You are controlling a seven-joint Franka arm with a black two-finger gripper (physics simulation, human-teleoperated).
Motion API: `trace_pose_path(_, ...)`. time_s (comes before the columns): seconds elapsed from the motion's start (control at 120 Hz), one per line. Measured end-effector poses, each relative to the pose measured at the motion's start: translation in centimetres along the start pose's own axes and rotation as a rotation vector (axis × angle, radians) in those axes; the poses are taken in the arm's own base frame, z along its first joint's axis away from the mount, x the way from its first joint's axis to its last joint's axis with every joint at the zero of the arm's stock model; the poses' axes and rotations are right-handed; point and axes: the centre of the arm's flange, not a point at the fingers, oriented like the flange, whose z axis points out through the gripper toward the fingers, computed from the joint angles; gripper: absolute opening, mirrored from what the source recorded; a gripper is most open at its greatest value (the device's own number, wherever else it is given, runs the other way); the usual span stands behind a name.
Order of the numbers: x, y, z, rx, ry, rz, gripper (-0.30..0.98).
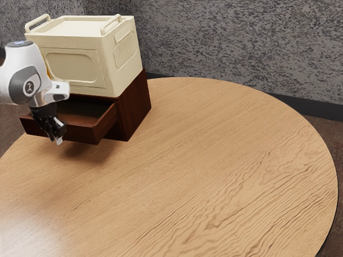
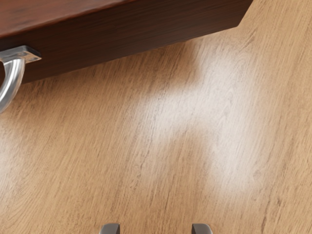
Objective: Push the drawer handle with one arm to close the drawer
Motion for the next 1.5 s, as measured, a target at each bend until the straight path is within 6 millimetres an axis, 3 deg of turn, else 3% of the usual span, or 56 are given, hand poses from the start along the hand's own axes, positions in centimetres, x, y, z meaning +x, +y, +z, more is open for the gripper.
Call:
trace_pose_path(0.158,-0.6,-3.1,2.8,-0.01,-0.023,-0.031,-0.03)
trace_pose_path(0.467,-1.8,-8.7,2.8,0.01,0.008,-0.087,-0.09)
trace_pose_path(0.55,-0.7,-8.0,2.5,0.015,0.02,-0.058,-0.09)
trace_pose_path(0.7,2.6,-3.4,1.8,0.018,0.04,0.054,-0.1)
trace_pose_path(0.775,3.3,-2.3,1.7,0.019,0.045,0.081,-0.1)
trace_pose_path(0.975,3.3,-4.6,2.4,0.019,0.039,0.056,-0.1)
trace_pose_path(1.5,5.0,-6.1,2.2,0.026,0.051,0.076,-0.11)
